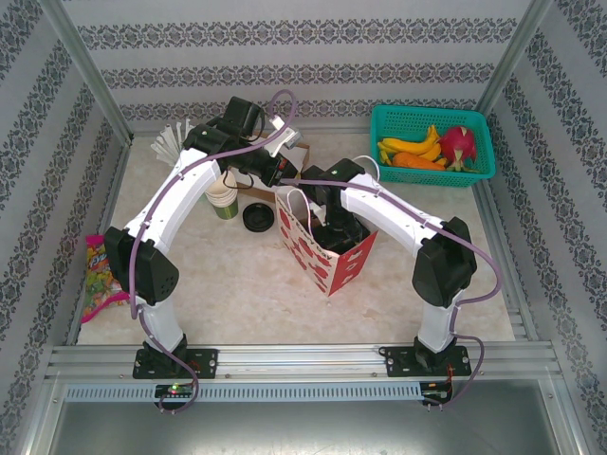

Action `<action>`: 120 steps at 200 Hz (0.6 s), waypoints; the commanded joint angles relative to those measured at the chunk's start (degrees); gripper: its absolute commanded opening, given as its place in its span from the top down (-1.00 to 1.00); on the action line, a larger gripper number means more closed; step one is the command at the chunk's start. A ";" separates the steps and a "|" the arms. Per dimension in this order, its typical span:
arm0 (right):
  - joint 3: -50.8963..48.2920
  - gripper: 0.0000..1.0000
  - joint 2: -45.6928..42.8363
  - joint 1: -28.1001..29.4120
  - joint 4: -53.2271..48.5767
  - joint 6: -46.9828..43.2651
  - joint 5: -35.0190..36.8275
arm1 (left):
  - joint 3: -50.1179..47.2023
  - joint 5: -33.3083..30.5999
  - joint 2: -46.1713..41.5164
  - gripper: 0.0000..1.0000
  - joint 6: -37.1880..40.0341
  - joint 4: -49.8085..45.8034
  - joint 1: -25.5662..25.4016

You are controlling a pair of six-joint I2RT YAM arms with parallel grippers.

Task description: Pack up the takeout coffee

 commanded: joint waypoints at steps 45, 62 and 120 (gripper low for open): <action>-0.47 -0.12 0.03 -0.22 1.59 -0.40 0.17 | 0.06 -0.08 -1.30 1.00 -0.48 1.94 -0.07; -0.19 -0.11 -0.13 -0.20 1.85 -0.32 0.56 | 0.08 0.02 -1.19 1.00 -0.57 2.03 -0.08; -0.71 -0.09 -0.98 -0.32 3.98 0.04 1.39 | 0.08 0.22 -1.10 1.00 -0.66 2.18 -0.09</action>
